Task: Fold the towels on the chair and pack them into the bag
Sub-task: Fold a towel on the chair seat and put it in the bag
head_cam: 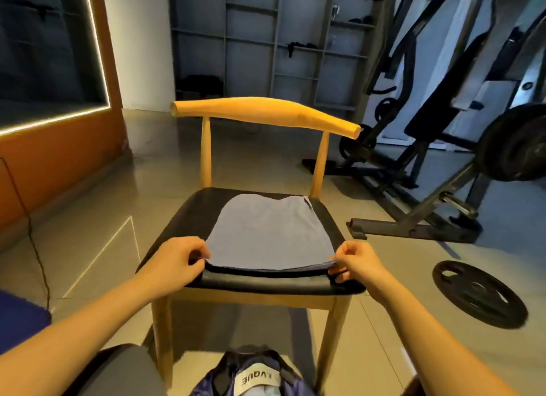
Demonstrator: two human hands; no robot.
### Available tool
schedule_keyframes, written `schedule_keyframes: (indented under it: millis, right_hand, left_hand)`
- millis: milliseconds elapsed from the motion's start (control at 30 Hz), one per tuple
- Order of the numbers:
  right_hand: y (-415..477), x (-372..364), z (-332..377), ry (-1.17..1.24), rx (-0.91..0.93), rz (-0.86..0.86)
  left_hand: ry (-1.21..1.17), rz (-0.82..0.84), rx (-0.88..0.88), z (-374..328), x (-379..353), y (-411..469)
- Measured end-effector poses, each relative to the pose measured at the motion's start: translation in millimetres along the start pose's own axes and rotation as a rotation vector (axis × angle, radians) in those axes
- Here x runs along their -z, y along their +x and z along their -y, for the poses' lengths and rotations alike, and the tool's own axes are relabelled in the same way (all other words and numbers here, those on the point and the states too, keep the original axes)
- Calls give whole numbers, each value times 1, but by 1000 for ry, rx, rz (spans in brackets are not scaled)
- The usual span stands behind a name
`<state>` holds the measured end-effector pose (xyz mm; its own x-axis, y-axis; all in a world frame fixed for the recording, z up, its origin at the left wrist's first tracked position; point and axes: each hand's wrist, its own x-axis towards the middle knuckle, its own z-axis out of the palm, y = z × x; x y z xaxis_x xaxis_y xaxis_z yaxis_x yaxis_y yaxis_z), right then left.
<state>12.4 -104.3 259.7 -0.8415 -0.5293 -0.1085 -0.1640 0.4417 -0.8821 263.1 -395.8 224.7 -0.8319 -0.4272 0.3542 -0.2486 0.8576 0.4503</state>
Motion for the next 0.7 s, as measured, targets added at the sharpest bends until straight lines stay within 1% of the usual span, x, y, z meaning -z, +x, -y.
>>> schedule_keyframes:
  millis: [167,333,500,700]
  right_hand:
    - [-8,-1,1,-168,53,55]
    - [-17,3,-3,-332,42,119]
    - [-28,7,3,-496,55,238]
    - [-30,7,-16,-512,118,276]
  left_hand:
    - [59,3,-32,3,-8,-19]
    - [99,116,-58,-2,-6,-37]
    - [162,159,-49,1,-9,-47]
    - [274,246,-78,2,-11,-44]
